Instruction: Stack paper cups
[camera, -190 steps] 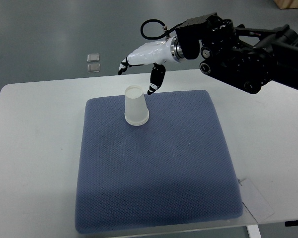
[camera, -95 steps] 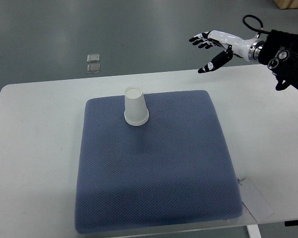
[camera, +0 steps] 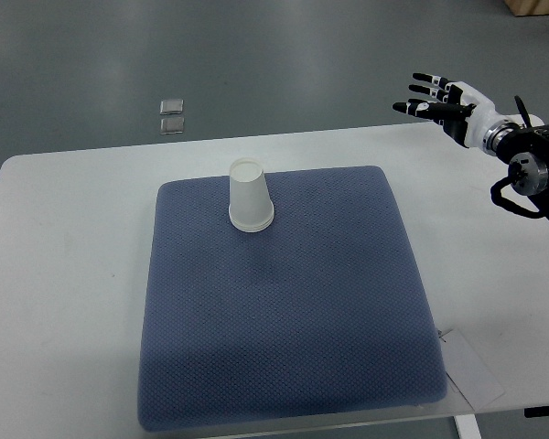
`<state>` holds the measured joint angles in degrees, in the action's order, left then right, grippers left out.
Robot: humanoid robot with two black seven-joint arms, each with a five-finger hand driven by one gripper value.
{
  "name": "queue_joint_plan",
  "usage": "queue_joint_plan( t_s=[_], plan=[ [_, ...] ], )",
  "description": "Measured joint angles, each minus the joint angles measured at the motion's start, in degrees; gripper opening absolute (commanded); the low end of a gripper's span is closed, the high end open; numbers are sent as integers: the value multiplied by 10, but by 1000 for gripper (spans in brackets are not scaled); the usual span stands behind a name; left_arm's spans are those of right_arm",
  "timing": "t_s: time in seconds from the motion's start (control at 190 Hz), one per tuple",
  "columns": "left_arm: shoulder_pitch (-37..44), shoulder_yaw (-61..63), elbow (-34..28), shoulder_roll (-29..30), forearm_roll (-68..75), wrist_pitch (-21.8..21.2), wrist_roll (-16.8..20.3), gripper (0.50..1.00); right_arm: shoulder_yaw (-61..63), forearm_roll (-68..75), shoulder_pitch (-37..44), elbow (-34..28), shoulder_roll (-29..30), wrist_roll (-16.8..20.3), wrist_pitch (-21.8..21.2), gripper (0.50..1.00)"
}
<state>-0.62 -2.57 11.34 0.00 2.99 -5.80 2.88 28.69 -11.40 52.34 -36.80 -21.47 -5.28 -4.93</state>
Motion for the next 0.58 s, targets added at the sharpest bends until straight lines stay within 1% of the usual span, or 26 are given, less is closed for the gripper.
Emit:
queue_joint_plan(
  t_s=[0.026, 0.042, 0.073, 0.226, 0.583],
  plan=[
    [0, 0, 0, 0, 0, 0, 0, 1000, 1, 4, -4, 0, 3, 0, 0, 903],
    [0, 0, 0, 0, 0, 0, 0, 1000, 2, 7, -7, 0, 6, 0, 0, 919],
    [0, 0, 0, 0, 0, 0, 0, 1000, 3, 10, -11, 0, 10, -1, 0, 926],
    [0, 0, 0, 0, 0, 0, 0, 1000, 6, 13, -22, -1, 24, -5, -6, 926],
    [0, 0, 0, 0, 0, 0, 0, 1000, 2, 5, -36, -1, 31, -8, -10, 926]
  ],
)
